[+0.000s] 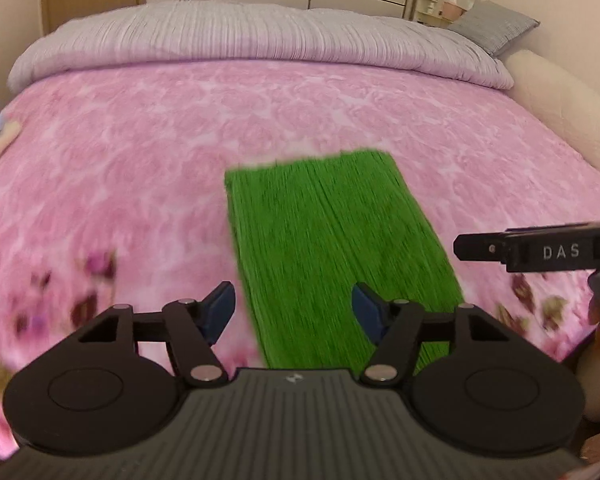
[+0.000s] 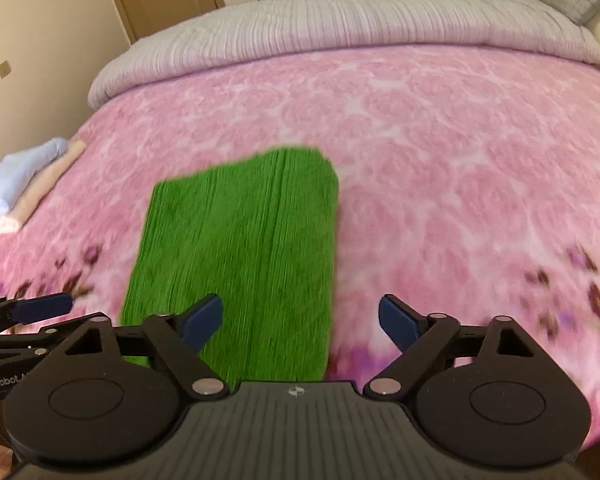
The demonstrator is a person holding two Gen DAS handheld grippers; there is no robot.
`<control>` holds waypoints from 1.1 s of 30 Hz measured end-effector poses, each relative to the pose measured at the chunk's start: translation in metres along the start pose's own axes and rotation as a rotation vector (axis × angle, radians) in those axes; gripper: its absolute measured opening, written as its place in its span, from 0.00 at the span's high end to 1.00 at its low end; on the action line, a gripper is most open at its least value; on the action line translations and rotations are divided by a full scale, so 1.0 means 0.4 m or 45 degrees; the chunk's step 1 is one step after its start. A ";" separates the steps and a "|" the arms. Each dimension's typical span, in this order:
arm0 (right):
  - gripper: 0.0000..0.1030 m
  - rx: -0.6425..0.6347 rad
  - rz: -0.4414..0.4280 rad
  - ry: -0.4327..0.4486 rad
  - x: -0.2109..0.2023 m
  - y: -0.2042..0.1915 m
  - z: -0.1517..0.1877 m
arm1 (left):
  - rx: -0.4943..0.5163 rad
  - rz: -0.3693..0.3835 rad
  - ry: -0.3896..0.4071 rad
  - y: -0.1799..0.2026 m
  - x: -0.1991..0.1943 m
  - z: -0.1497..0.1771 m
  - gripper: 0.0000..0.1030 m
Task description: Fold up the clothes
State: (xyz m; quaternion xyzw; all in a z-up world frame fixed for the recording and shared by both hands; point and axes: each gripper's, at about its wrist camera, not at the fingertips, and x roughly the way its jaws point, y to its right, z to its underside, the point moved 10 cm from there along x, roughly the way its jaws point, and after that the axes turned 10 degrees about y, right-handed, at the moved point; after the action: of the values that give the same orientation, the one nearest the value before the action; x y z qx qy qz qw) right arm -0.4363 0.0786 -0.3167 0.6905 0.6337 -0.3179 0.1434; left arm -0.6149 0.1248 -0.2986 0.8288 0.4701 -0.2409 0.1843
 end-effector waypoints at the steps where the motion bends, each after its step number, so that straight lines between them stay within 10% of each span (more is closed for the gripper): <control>1: 0.25 -0.006 0.000 0.001 0.023 0.004 -0.021 | 0.012 0.006 0.005 -0.006 0.032 -0.023 0.41; 10: 0.54 -0.157 -0.093 0.017 0.228 -0.034 -0.131 | 0.052 0.068 -0.039 -0.038 0.310 -0.087 0.52; 16: 0.52 -0.124 -0.066 -0.106 0.347 0.007 -0.063 | 0.052 0.062 -0.074 -0.056 0.384 -0.055 0.50; 33: 0.30 -0.123 -0.093 -0.009 0.001 -0.102 -0.038 | -0.078 -0.026 -0.010 -0.003 -0.026 0.019 0.38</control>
State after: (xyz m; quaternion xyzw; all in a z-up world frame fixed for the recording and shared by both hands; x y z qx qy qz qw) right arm -0.4716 0.0946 -0.2970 0.6580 0.6725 -0.2945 0.1671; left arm -0.6224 0.1142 -0.2989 0.8171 0.4849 -0.2314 0.2091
